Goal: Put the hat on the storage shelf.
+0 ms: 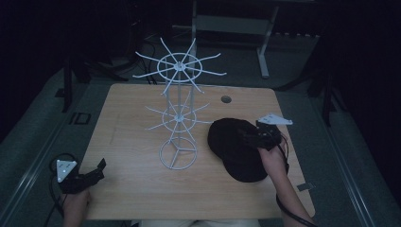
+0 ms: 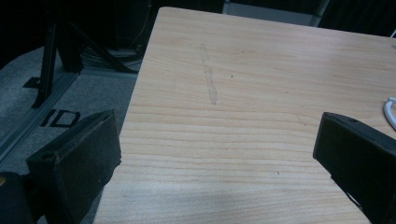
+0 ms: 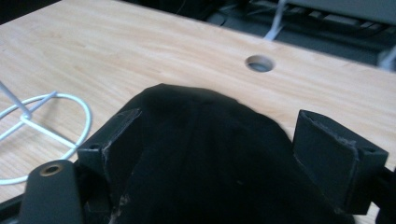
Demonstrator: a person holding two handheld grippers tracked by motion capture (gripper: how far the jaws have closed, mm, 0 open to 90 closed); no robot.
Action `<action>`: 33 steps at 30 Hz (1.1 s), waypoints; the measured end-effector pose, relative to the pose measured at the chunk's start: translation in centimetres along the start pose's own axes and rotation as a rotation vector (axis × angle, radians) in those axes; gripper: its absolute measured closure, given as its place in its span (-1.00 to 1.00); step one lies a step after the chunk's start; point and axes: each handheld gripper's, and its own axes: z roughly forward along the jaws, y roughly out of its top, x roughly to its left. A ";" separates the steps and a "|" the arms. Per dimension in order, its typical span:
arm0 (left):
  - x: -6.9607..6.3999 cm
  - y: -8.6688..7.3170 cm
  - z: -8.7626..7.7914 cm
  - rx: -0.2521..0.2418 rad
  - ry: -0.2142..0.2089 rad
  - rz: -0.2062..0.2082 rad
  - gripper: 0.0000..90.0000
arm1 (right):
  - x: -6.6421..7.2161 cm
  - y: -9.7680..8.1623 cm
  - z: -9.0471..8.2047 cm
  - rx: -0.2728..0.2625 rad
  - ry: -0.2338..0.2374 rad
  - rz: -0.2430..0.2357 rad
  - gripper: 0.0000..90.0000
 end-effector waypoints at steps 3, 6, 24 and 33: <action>0.0 0.0 0.0 0.001 0.000 0.001 -0.97 | 0.1 0.2 1.0 0.032 0.012 0.001 -0.64; 0.0 0.0 0.0 0.001 0.000 0.001 -0.97 | 0.1 0.7 2.9 0.091 0.050 0.024 -0.68; 0.0 0.0 0.1 0.006 0.002 0.002 -0.97 | 0.4 0.2 7.9 0.315 -0.071 0.008 -0.16; 0.0 0.0 0.1 0.005 0.002 0.001 -0.97 | 0.8 0.1 7.6 0.328 -0.045 -0.036 0.84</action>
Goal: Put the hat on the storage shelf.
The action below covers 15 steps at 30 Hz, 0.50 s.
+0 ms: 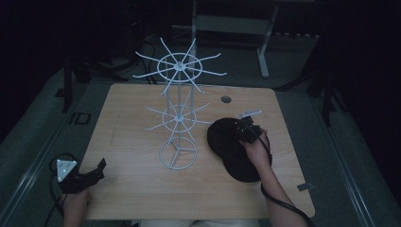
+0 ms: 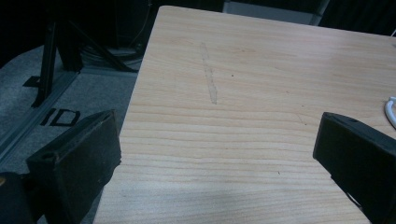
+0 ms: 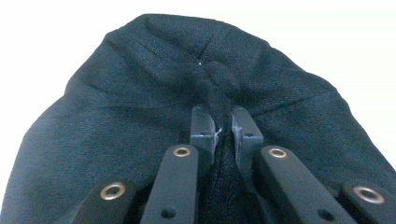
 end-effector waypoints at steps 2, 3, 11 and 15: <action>0.0 0.0 0.0 0.000 0.000 0.000 -0.97 | 0.0 -0.1 -0.3 -0.014 0.002 0.001 0.85; 0.0 0.0 0.0 0.000 0.000 0.000 -0.97 | 0.0 -0.2 -0.6 -0.029 0.005 0.001 0.86; 0.0 0.0 0.0 -0.001 0.001 0.001 -0.97 | -0.4 -0.4 -3.0 -0.123 0.000 0.011 0.87; 0.0 0.0 0.0 -0.001 0.000 0.000 -0.97 | -0.9 -0.8 -4.5 -0.173 -0.007 0.031 0.87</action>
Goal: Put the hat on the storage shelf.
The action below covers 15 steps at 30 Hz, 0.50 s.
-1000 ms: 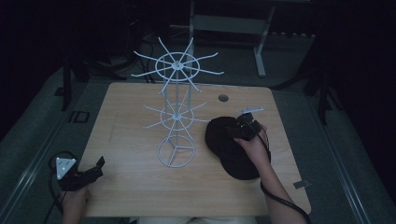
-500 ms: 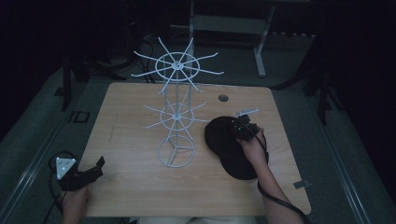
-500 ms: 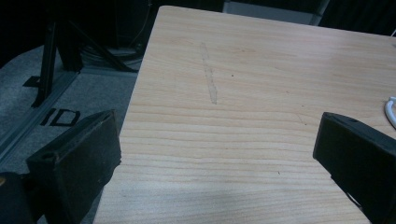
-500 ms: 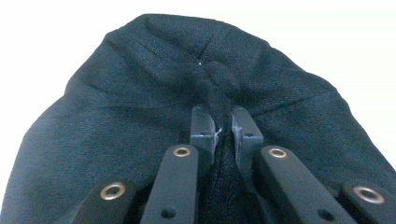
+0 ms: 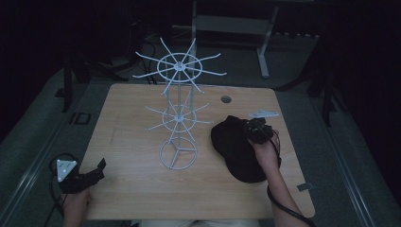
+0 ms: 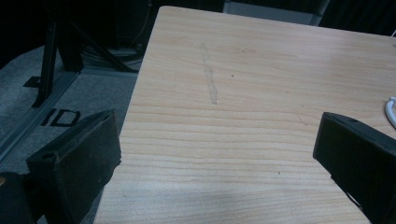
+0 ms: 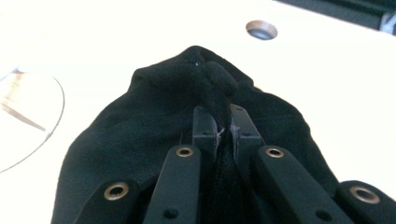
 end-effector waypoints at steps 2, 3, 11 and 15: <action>0.0 0.0 0.0 -0.001 0.000 0.000 -0.97 | -0.4 -0.3 -1.2 -0.034 -0.004 0.010 0.87; 0.0 0.0 0.0 0.000 0.001 0.000 -0.97 | -0.4 -0.3 -1.2 -0.034 -0.004 0.010 0.87; 0.0 0.0 0.1 0.003 0.003 0.000 -0.97 | -1.3 -1.0 -4.7 -0.130 -0.013 0.045 0.87; 0.0 0.0 0.0 0.000 0.005 -0.004 -0.97 | -1.7 -1.0 -6.7 -0.204 -0.005 0.053 0.87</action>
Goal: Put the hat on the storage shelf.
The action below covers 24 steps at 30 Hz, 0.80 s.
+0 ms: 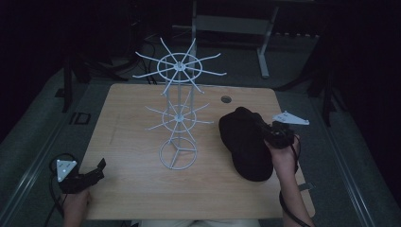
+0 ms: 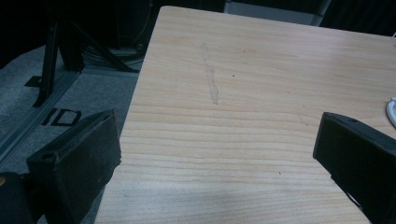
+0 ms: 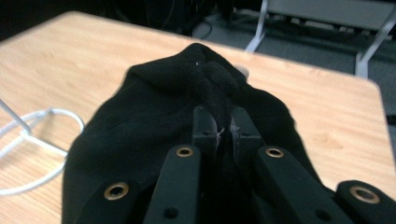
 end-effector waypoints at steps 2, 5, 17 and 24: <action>0.0 0.0 0.0 -0.001 0.001 0.004 -0.97 | -0.1 0.4 -0.9 -0.035 0.001 0.006 0.87; -0.1 0.0 0.0 -0.001 0.003 0.004 -0.97 | 0.0 1.2 -2.3 -0.082 -0.008 0.006 0.87; 0.0 0.0 0.0 0.001 0.003 0.002 -0.97 | 0.8 4.8 -8.9 -0.277 0.012 0.000 0.87; 0.0 0.0 0.0 0.003 0.005 0.005 -0.97 | 1.8 7.5 -13.1 -0.392 0.026 -0.023 0.87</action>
